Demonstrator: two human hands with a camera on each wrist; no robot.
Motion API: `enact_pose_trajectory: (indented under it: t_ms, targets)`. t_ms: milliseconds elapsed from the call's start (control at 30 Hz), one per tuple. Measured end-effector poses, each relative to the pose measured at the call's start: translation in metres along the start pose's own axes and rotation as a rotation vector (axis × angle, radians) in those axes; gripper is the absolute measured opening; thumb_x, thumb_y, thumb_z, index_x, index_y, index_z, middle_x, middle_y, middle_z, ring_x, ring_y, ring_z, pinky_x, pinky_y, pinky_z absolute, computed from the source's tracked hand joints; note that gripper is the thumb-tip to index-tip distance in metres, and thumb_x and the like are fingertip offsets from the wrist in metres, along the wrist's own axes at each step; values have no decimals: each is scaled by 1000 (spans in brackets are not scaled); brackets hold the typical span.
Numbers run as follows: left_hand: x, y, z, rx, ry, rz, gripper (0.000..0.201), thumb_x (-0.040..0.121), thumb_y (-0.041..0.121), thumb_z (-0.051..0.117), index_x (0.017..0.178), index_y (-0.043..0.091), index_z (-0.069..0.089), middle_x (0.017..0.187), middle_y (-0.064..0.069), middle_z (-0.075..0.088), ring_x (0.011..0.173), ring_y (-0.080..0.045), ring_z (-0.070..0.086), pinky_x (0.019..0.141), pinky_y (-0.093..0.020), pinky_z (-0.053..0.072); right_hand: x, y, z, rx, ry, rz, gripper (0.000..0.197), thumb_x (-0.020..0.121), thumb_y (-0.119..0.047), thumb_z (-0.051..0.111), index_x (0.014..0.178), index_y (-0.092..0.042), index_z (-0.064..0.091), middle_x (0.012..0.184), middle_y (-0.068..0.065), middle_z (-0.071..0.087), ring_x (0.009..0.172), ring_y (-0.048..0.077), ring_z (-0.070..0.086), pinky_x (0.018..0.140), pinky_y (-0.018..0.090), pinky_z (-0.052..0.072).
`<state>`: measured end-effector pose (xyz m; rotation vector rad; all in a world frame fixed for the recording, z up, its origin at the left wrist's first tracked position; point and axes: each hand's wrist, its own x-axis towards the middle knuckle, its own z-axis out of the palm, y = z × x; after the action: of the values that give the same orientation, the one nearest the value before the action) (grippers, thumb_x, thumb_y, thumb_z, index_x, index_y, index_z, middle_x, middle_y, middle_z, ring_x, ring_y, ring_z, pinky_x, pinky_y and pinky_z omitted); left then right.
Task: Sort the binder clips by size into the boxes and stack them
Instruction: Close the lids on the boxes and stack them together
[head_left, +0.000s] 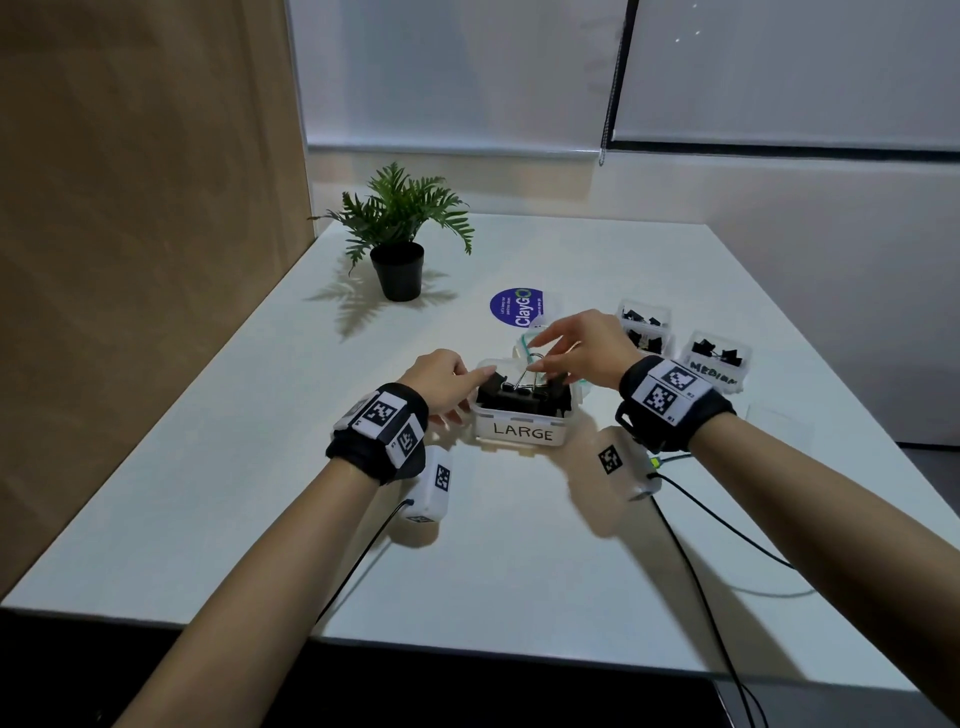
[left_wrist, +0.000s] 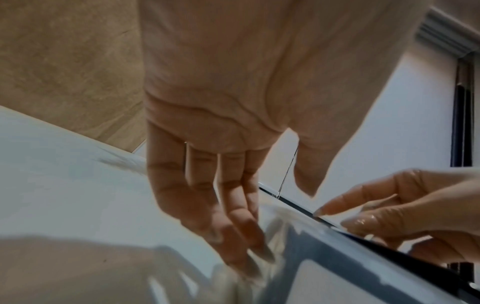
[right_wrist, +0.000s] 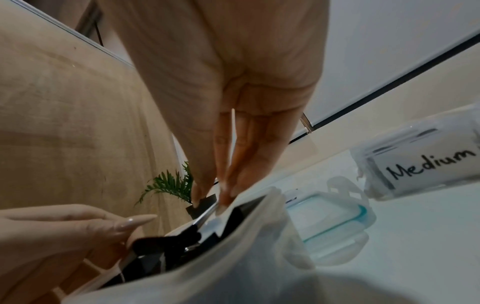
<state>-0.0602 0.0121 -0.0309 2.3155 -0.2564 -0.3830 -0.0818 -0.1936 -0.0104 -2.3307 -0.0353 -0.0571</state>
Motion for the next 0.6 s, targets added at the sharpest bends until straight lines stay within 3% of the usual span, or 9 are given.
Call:
enact_pose_trajectory:
  t_ms: [67,133,233,367,467,600]
  targets:
    - [0,-1,-4,-5,32,5,42,90,52,54,93,10,51,81,-7,66,64,-23,69,59,-33,55,-2,-2,-3,-190,-16,-126,20,79,-11,77,98,-17,74,78,-9,64,65,5,61,59,4,45]
    - [0,-1,-7,9,36,17,41,88,51,59,98,11,53,88,-9,67,67,-23,71,59,-32,55,-2,-2,-4,-349,-70,-238,22,81,-6,72,97,-20,76,80,-16,52,76,9,59,70,10,45]
    - [0,0,-10,18,19,30,46,80,51,68,102,14,53,95,-7,64,68,-21,71,54,-28,53,-1,-1,-5,-498,-158,-313,33,81,-1,64,97,-27,76,97,-6,61,93,14,59,82,27,47]
    - [-2,-1,-9,-10,28,32,41,85,43,65,111,17,49,95,-7,62,72,-23,71,57,-28,53,-2,-8,-7,-634,-239,-326,40,77,-1,59,103,-28,75,116,-6,63,110,14,54,83,28,46]
    - [-1,-2,-10,-50,37,29,33,89,43,61,110,18,51,89,-5,63,68,-23,70,58,-30,54,-4,-6,-9,-704,-243,-302,35,75,-16,67,104,-33,73,114,-8,57,112,11,49,81,36,51]
    - [3,-2,-7,-127,-4,1,30,92,38,59,109,13,55,81,-7,65,59,-21,65,52,-26,54,-5,-6,-15,-793,-188,-287,22,80,-26,72,100,-33,72,109,-5,56,111,13,49,78,35,49]
